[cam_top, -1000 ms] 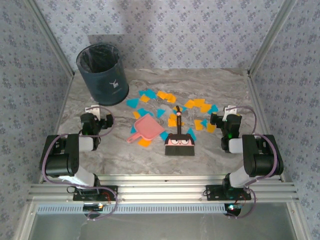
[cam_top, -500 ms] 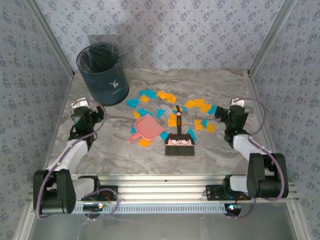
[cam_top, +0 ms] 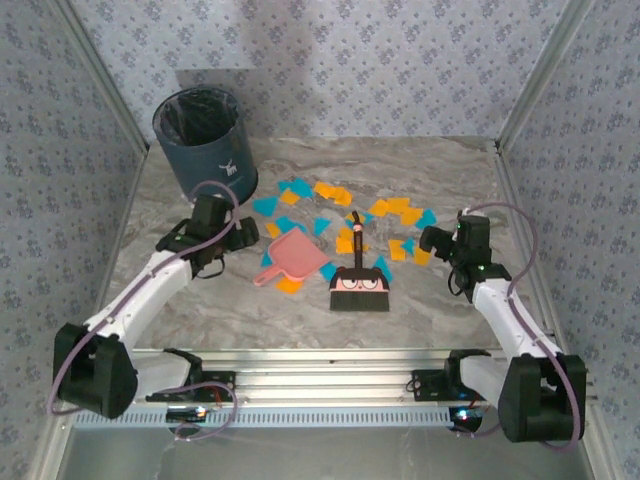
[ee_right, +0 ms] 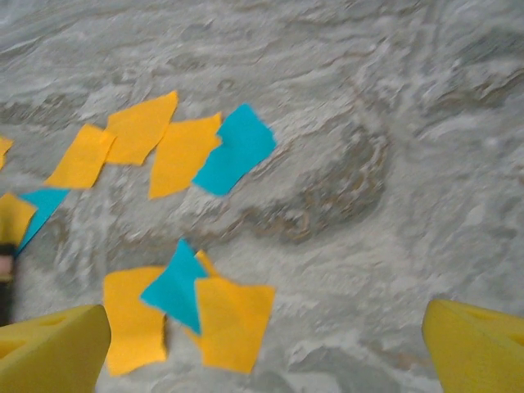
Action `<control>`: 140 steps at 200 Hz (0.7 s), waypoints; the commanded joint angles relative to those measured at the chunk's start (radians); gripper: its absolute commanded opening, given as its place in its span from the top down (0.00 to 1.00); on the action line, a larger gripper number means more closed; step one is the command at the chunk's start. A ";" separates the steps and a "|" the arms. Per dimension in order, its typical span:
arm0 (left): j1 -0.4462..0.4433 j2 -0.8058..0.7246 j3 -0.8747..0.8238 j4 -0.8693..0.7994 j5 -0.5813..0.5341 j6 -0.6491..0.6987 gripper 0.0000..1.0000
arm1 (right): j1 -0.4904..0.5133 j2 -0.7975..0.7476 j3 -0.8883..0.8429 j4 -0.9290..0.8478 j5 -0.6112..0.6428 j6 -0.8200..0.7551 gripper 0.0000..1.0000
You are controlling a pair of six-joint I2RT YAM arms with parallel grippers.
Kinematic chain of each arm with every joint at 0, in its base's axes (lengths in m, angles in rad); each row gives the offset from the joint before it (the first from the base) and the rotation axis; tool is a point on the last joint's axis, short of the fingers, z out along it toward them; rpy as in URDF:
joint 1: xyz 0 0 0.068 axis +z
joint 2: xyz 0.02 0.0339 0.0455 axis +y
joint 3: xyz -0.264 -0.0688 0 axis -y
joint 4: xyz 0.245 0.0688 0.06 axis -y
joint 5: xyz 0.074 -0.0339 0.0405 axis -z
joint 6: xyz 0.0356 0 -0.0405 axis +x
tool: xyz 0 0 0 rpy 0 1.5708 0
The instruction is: Sweep away the paper scraps from the table
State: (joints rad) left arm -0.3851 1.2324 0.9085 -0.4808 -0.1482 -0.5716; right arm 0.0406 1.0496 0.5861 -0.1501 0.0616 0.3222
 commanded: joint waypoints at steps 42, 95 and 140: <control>-0.241 0.243 0.250 -0.192 -0.021 -0.058 0.19 | 0.054 -0.071 -0.040 -0.100 -0.071 0.055 0.00; -0.366 0.467 0.458 -0.243 -0.009 -0.057 0.35 | 0.063 -0.068 -0.040 -0.117 -0.075 0.063 0.00; -0.456 0.655 0.636 -0.250 0.005 -0.103 0.45 | 0.065 -0.084 -0.042 -0.135 -0.042 0.067 0.00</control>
State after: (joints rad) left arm -0.7963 1.8137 1.4467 -0.6872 -0.1528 -0.6399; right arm 0.0986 0.9901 0.5522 -0.2535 0.0006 0.3702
